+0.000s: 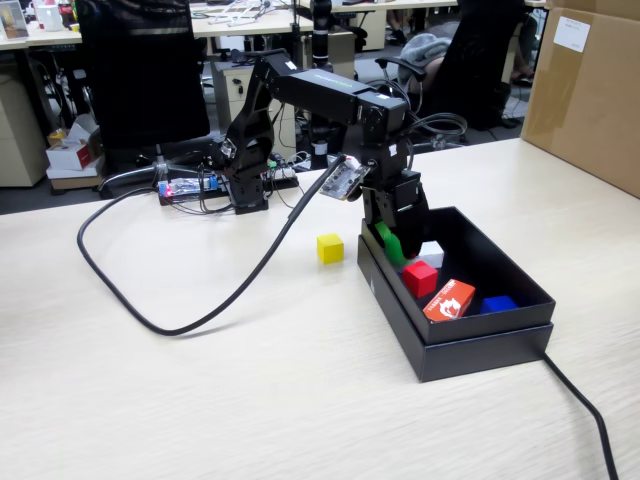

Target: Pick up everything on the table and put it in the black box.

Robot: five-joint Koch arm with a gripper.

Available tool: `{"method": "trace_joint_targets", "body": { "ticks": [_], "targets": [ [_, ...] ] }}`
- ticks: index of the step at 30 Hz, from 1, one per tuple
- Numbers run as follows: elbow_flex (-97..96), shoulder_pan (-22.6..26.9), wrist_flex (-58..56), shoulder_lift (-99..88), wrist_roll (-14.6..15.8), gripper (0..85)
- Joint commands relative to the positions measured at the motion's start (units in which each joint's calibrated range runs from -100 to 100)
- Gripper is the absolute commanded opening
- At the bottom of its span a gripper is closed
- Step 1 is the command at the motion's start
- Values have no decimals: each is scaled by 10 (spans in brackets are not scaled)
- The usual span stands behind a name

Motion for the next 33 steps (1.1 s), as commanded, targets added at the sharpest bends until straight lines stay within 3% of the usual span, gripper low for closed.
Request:
{"method": "trace_joint_targets", "body": {
  "ticks": [1,16,23,33],
  "targets": [
    [10,-4,-1,-38,0,375],
    [11,-32,-10,-309,-4,398],
    [-166,-94,-12,-435,-21,468],
    [-386,-75,19,-551,-11,481]
  ]
}}
